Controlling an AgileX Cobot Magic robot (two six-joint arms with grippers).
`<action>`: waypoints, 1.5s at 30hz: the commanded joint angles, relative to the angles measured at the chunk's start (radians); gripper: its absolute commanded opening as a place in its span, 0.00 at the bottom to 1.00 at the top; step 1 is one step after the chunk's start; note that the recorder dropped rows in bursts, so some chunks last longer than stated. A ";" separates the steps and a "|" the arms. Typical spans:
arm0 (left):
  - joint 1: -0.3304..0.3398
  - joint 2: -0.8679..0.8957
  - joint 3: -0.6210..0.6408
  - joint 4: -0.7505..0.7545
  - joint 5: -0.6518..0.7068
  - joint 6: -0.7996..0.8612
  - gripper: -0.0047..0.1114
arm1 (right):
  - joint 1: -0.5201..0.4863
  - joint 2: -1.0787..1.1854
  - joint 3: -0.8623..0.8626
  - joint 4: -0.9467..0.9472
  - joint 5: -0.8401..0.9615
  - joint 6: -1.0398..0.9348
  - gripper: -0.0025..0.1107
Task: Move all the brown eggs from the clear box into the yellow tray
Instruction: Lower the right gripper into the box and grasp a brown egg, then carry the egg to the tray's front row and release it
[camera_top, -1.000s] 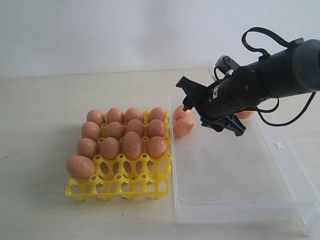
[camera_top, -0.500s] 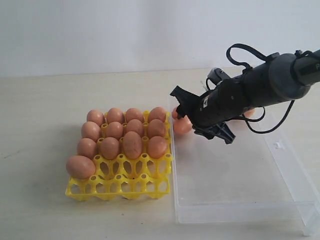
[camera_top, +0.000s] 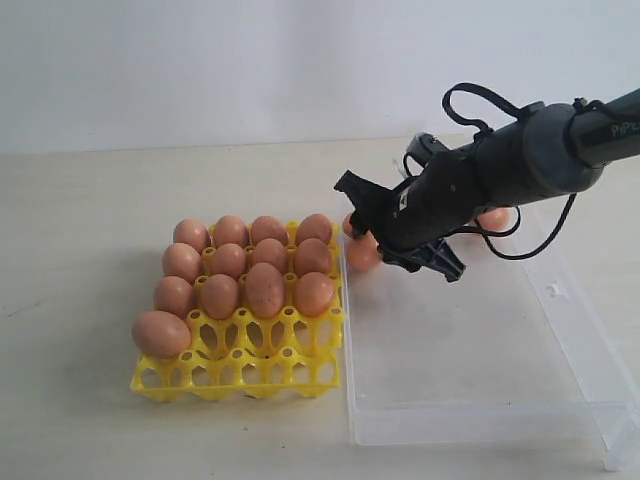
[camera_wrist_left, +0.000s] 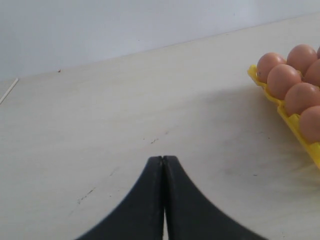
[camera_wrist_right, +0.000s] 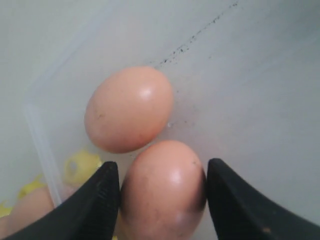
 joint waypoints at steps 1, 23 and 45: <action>0.002 -0.006 -0.004 -0.008 -0.009 -0.003 0.04 | 0.001 -0.074 0.005 -0.055 0.010 -0.141 0.02; 0.002 -0.006 -0.004 -0.008 -0.009 -0.003 0.04 | 0.341 -0.136 0.354 -0.350 -0.848 -0.675 0.02; 0.002 -0.006 -0.004 -0.008 -0.009 -0.003 0.04 | 0.350 -0.101 0.354 -0.299 -0.787 -0.685 0.62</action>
